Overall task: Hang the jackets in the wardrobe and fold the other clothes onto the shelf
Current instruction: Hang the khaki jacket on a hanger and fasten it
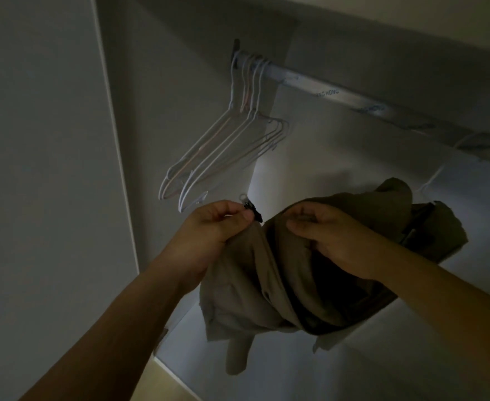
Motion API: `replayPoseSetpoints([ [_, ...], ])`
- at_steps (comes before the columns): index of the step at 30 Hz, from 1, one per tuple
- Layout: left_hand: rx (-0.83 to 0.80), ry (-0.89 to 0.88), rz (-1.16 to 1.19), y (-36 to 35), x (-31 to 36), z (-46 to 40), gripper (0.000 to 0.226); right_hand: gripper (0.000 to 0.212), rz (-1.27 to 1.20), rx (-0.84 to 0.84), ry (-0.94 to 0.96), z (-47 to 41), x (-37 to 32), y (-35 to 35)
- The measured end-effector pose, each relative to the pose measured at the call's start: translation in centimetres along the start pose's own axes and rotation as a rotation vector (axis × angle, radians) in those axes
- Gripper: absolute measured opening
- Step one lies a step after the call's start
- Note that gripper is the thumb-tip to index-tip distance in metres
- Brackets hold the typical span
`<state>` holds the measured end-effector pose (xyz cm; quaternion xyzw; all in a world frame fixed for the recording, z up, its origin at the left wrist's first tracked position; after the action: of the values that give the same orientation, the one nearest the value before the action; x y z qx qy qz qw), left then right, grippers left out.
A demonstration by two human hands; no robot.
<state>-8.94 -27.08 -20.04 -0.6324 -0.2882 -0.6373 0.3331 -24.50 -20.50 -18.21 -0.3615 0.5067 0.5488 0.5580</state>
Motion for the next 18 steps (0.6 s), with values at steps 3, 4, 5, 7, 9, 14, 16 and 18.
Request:
replayPoseSetpoints([
  [3, -0.066, -0.038, -0.026, -0.9, 0.2, 0.4, 0.006, 0.021, -0.014, -0.110, -0.006, 0.1, -0.3, -1.3],
  [4, -0.088, -0.051, -0.033, -1.1, 0.3, 0.5, 0.011, 0.018, -0.016, -0.128, -0.008, 0.1, -0.3, -1.7],
  [5, -0.102, -0.062, -0.034, -1.3, 0.4, 0.5, 0.014, 0.018, -0.018, -0.132, -0.006, 0.1, -0.5, -1.9],
  [7, -0.105, -0.087, -0.003, -1.2, 0.7, 0.7, 0.013, 0.020, -0.026, -0.123, -0.001, 0.2, -0.8, -2.0],
  [9, -0.106, -0.115, 0.035, -1.0, 0.9, 0.8, 0.013, 0.019, -0.058, -0.125, 0.003, 0.3, -1.1, -2.2],
  [14, -0.165, -0.194, 0.086, -1.2, 1.8, 1.1, 0.013, 0.013, -0.043, -0.141, -0.006, 0.6, -1.6, -2.6],
  [16, -0.172, -0.216, 0.097, -1.3, 2.0, 1.3, 0.010, 0.011, -0.027, -0.143, -0.010, 0.8, -1.8, -2.9],
  [18, -0.175, -0.226, 0.109, -1.4, 2.0, 1.3, 0.010, 0.011, -0.010, -0.144, -0.006, 0.9, -1.9, -3.0],
])
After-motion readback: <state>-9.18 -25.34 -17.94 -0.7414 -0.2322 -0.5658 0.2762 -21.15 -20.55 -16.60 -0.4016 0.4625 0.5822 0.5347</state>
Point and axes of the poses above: each hand's wrist, its own z-axis away from the middle knuckle, its own y-axis out of the back of the hand, x = y × z, the point moved 10 cm from there along -z, towards the middle knuckle, and after that the axes turned 12 degrees about -z, right-handed, at the moved point
